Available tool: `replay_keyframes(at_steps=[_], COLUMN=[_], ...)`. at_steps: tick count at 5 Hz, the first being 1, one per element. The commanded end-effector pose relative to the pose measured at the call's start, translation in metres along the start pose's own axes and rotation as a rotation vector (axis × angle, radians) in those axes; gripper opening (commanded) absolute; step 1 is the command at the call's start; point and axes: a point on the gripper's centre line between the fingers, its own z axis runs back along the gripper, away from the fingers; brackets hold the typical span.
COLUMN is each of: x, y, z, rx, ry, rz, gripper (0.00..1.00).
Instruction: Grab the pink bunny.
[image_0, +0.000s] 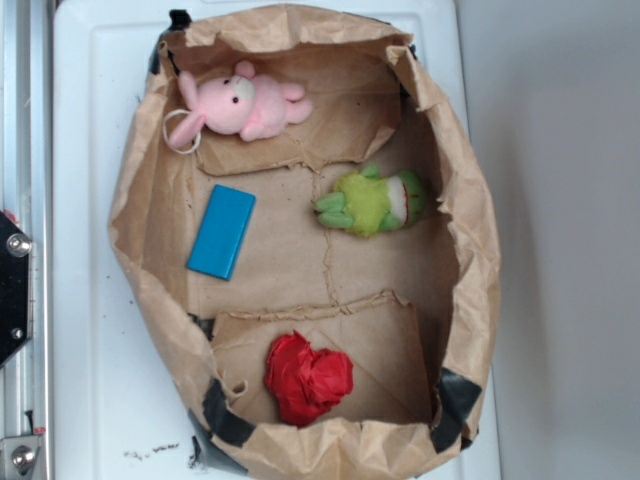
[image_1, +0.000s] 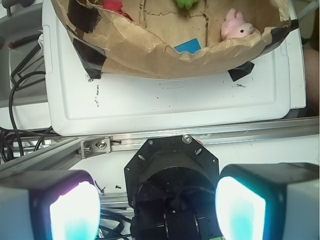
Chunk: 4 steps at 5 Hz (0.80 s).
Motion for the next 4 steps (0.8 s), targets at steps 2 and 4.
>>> replay_keyframes(at_steps=[2,4], x=[0.046,0.114], y=[-0.012,-0.013], z=[-0.026,-0.065], rx=[0.01,-0.003], ry=[-0.008,-0.013], rz=[0.034,0.062], gripper=[1.0,1.0])
